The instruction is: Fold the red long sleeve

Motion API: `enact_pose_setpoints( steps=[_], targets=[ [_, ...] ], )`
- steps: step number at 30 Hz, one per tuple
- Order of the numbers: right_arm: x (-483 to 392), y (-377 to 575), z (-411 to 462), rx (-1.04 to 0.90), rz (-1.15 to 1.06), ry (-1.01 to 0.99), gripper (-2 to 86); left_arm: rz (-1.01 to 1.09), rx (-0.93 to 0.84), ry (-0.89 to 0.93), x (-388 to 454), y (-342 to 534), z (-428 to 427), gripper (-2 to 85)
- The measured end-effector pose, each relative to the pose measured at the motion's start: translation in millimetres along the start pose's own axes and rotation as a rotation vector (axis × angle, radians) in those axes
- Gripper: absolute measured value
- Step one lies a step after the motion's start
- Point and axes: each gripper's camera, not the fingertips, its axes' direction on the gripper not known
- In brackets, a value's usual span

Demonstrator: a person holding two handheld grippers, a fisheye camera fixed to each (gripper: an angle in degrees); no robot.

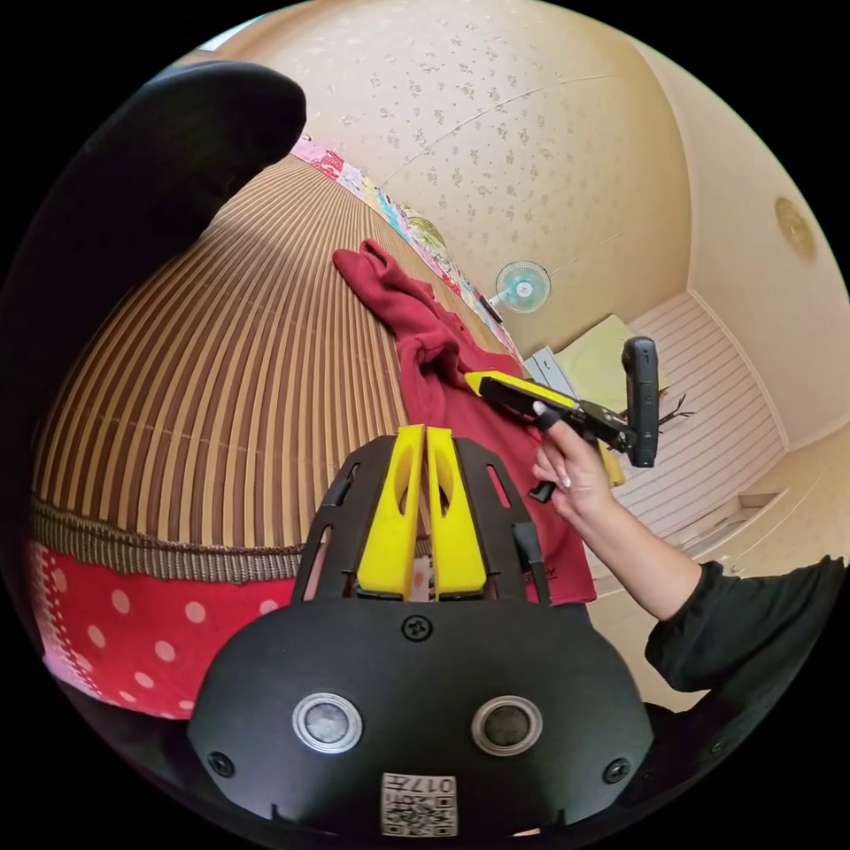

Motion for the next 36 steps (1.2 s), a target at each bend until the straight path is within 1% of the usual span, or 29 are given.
enact_pose_setpoints(
  steps=[3, 5, 7, 9, 11, 12, 14, 15, 16, 17, 18, 19, 21, 25, 28, 32, 36],
  targets=[
    [19.6, 35.7, -24.1, 0.038, 0.042, 0.052, 5.9, 0.000, 0.008, -0.026, 6.4, 10.5, 5.2, 0.4],
    [47.6, 70.9, -37.4, 0.025, 0.133, 0.062, 6.0, 0.013, 0.033, -0.066, 16.8, 19.4, 4.0, 3.4],
    [69.9, 101.2, -41.6, -0.002, 0.221, 0.072, 6.5, 0.089, 0.079, -0.110, 42.8, 34.6, 1.6, 7.3],
    [88.8, 132.8, -42.1, -0.030, 0.295, 0.094, 7.1, 0.182, 0.087, -0.120, 67.5, 49.6, 8.3, 8.2],
    [105.5, 171.9, -36.5, -0.063, 0.364, 0.144, 8.1, 0.250, 0.051, -0.140, 89.8, 67.0, 26.2, 9.1],
    [109.7, 180.3, -33.3, -0.072, 0.385, 0.134, 8.4, 0.289, 0.014, -0.161, 104.2, 79.4, 43.0, 9.9],
    [123.7, 205.1, -8.3, -0.128, 0.450, 0.022, 9.7, 0.348, -0.054, -0.181, 123.6, 96.1, 73.2, 10.7],
    [125.3, 208.8, -0.7, -0.140, 0.455, 0.004, 9.9, 0.380, -0.106, -0.201, 132.6, 104.2, 96.6, 10.9],
    [123.7, 213.6, 2.0, -0.086, 0.443, -0.006, 10.3, 0.397, -0.116, -0.260, 138.2, 110.4, 115.6, 10.9],
    [121.8, 212.2, 6.2, -0.077, 0.448, 0.008, 10.4, 0.404, -0.101, -0.301, 141.4, 113.0, 121.0, 10.3],
    [120.7, 209.3, 9.0, -0.082, 0.453, 0.018, 10.4, 0.403, -0.093, -0.391, 147.5, 114.5, 129.9, 9.1],
    [117.3, 200.9, 14.2, -0.093, 0.449, 0.044, 10.4, 0.393, -0.126, -0.418, 152.8, 110.3, 140.6, 6.7],
    [114.7, 186.8, 22.7, -0.120, 0.434, 0.072, 10.3, 0.392, -0.188, -0.468, 161.4, 100.5, 157.7, 5.1],
    [131.3, 158.0, 40.5, -0.139, 0.422, -0.003, 10.1, 0.452, -0.342, -0.573, 177.9, 64.1, 211.2, 3.4],
    [143.7, 132.2, 55.5, -0.143, 0.382, -0.037, 10.0, 0.441, -0.407, -0.588, 176.3, 28.0, 246.3, 2.3],
    [149.2, 96.2, 76.4, -0.136, 0.329, 0.025, 9.8, 0.428, -0.415, -0.597, 166.1, -17.1, 282.3, 1.3],
    [168.6, 76.5, 90.4, -0.096, 0.370, 0.034, 9.6, 0.468, -0.388, -0.653, 165.5, -52.8, 320.0, 1.0]
  ],
)
